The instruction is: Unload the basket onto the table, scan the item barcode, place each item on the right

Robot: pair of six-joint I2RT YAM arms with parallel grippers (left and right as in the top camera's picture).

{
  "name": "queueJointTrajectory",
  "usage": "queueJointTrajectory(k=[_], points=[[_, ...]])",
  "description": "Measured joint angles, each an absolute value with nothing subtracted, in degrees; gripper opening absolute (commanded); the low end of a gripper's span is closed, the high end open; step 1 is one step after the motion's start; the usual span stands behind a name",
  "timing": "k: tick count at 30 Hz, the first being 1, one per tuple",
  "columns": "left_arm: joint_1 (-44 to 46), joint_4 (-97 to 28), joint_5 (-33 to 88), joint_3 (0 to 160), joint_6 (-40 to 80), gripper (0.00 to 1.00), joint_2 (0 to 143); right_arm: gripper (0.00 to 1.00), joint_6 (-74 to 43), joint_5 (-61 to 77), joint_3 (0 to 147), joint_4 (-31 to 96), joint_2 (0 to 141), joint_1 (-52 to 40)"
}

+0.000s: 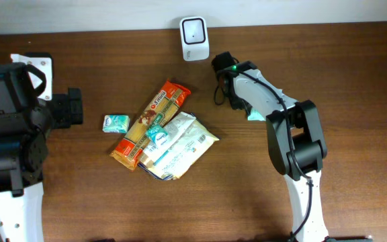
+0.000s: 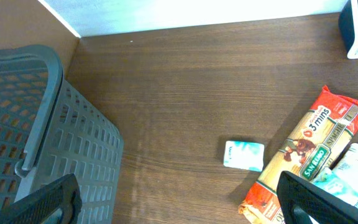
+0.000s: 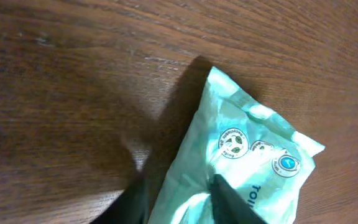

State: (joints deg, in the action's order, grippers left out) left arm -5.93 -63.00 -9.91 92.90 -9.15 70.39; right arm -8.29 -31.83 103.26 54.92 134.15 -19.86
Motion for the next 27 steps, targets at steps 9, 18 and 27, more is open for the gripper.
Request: queueJointTrajectory(k=[9,18,27], points=[[-5.9,-63.0,-9.9,92.9,-9.1,0.99,70.4,0.04,-8.1,-26.5,102.4,57.9,134.0,-19.9],[-5.9,-63.0,-9.9,92.9,-9.1,0.99,70.4,0.62,-3.9,6.4,103.7,61.8,126.0,-9.8],[-5.9,-63.0,-9.9,92.9,-9.1,0.99,70.4,0.64,6.1,34.5,95.2,59.2,124.7,12.5]])
